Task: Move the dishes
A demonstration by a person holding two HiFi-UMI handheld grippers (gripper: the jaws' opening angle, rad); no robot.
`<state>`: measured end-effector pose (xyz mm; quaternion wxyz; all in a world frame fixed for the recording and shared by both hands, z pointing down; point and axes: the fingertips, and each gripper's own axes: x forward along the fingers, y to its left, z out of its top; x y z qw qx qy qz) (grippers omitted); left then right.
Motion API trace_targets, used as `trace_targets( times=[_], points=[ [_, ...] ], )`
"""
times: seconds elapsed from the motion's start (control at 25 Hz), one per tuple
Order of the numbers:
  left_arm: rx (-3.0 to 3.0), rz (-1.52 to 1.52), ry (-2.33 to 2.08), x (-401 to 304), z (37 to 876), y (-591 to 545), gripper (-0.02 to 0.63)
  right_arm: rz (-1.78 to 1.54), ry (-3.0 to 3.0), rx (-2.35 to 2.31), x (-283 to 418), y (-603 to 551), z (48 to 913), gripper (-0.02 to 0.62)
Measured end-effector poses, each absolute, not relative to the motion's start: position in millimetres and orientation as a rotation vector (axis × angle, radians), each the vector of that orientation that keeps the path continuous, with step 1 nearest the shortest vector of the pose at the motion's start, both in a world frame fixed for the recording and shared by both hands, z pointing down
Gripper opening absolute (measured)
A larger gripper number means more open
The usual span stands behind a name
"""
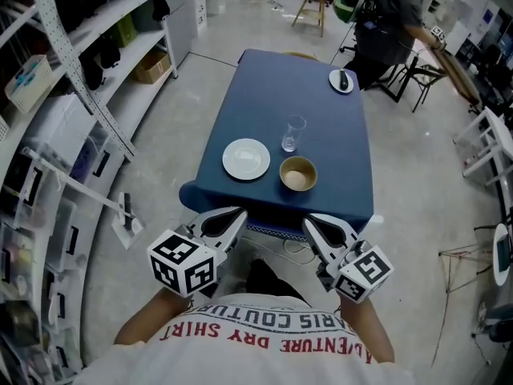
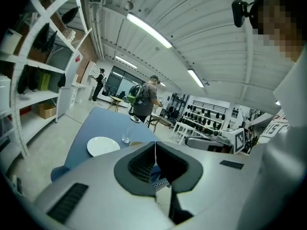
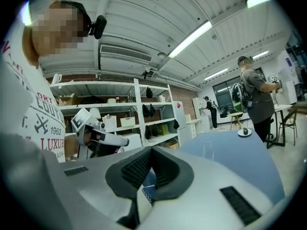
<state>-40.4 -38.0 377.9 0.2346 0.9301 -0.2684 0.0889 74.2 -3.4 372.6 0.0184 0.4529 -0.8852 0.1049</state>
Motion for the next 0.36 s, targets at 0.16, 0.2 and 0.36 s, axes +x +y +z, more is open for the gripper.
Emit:
trace_targets(
  times=[0.16,0.2,0.36],
  points=[
    [2.547,0.265,-0.722,-35.2,383.8,-41.0,0.029,0.345,-2.740,1.426,80.8,-5.5,376.6,0.023],
    [2.548,0.268,-0.719,-33.7,384.3,-41.9,0.029,0.349,-2.737,1.428,82.7,-6.5,377.8,0.023],
    [2.552,0.271,-0.714,-28.8,383.5,-47.3,0.029,0.363,-2.722,1.429,88.4,-12.8,381.6,0.023]
  ],
)
